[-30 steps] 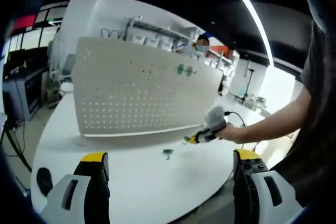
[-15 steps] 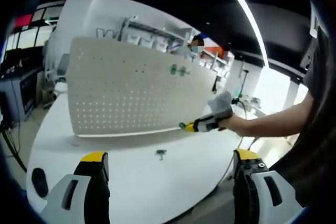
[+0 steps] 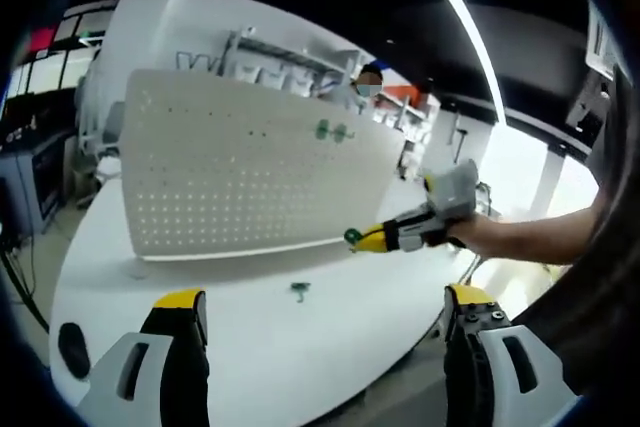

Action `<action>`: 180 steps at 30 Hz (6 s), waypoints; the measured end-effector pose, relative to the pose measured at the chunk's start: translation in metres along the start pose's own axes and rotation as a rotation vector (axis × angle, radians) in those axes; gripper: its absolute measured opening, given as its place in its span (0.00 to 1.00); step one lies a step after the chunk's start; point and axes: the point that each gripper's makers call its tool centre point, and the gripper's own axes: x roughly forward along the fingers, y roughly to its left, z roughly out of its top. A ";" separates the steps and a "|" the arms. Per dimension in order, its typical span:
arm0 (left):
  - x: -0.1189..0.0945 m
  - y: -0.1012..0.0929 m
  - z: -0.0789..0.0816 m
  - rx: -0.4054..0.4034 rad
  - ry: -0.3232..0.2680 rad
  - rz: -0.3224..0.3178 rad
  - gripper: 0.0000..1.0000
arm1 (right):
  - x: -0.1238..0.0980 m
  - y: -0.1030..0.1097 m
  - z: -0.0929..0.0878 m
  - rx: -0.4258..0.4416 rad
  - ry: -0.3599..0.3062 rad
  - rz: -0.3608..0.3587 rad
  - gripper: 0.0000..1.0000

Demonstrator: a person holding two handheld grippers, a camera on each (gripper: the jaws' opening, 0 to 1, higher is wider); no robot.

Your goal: Insert the hook assembly into the mounting plate slot until the hook locks in place.

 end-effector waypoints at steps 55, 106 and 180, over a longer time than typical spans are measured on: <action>0.024 -0.053 0.056 -0.226 -0.102 -0.419 0.51 | -0.065 0.130 0.089 0.344 -0.423 0.682 0.00; 0.029 -0.062 0.047 -0.206 -0.037 -0.480 0.02 | -0.062 0.139 0.090 0.202 -0.396 0.680 0.06; 0.012 0.010 0.015 -0.371 -0.051 0.039 0.02 | -0.012 0.163 0.094 -0.188 -0.095 0.251 0.03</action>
